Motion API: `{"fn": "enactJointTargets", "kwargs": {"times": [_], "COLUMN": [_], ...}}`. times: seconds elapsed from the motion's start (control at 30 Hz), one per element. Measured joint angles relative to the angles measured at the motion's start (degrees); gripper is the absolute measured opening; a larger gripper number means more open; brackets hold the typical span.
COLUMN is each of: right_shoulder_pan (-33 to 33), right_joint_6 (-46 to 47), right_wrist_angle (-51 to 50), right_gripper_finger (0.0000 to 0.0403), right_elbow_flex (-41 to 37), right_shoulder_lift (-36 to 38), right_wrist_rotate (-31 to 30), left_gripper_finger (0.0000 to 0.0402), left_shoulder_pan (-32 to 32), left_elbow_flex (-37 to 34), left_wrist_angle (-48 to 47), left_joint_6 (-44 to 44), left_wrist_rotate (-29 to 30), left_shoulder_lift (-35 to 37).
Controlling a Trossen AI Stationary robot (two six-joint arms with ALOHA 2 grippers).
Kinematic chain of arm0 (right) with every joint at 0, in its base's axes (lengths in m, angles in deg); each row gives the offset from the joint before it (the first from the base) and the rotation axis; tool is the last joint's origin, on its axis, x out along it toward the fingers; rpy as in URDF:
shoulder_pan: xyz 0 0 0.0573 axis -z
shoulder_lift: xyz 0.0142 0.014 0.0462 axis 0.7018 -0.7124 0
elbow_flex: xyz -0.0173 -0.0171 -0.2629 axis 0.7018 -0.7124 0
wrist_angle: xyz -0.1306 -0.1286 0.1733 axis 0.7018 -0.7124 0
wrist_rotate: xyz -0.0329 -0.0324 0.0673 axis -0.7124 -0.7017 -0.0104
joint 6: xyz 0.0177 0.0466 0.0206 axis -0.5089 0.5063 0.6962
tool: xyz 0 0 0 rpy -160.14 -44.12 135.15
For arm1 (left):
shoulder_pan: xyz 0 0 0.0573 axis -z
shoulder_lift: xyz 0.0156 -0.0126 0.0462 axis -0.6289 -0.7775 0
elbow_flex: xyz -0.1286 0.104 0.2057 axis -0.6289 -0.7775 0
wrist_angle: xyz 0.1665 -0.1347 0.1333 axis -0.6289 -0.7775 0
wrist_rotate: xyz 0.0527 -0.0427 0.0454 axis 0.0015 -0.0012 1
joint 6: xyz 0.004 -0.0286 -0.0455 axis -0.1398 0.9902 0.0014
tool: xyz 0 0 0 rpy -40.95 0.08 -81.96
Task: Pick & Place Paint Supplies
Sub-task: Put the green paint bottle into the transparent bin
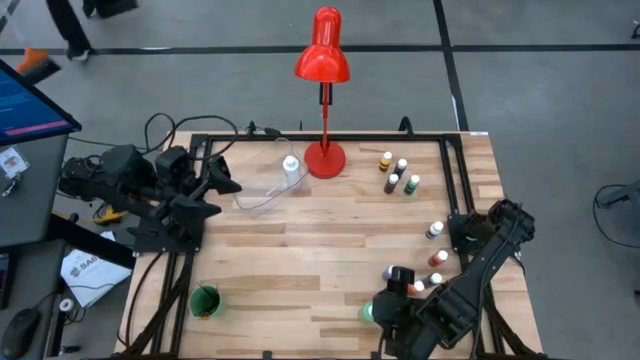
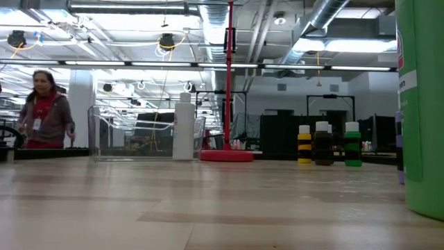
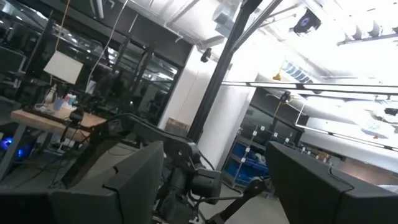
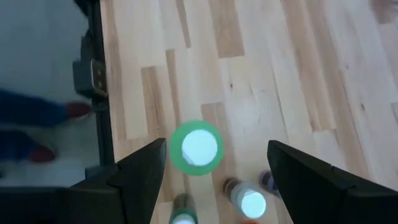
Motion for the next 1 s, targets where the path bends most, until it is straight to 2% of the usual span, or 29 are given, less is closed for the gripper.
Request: {"fn": "enactJointTargets", "kwargs": {"times": [0.27, 0.5, 0.77, 1.0], "right_shoulder_pan": [3.41, 4.37, 4.52, 4.8], "right_joint_6": [-7.12, -9.1, -8.23, -8.47], "right_wrist_angle": [1.12, 11.4, 12.1, 13.34], "right_gripper_finger": [0.0276, 0.0276, 0.0274, 0.0249], "right_elbow_flex": [-0.69, -9.13, -12.92, -12.87], "right_shoulder_lift": [0.0, -0.04, -0.09, 0.33], "right_wrist_rotate": [4.07, 12.53, 12.86, 12.94], "left_gripper_finger": [0.0273, 0.0273, 0.0273, 0.0273], "left_shoulder_pan": [0.0, 0.0, 0.0, 0.0], "left_elbow_flex": [0.0, 0.0, 0.0, 0.0], "left_wrist_angle": [-0.02, -0.04, -0.05, -0.07], "left_joint_6": [0.0, 0.0, 0.0, 0.0], "left_wrist_rotate": [0.0, 0.01, 0.04, 0.06], "left_shoulder_lift": [-0.07, -0.07, -0.07, -0.07]}}
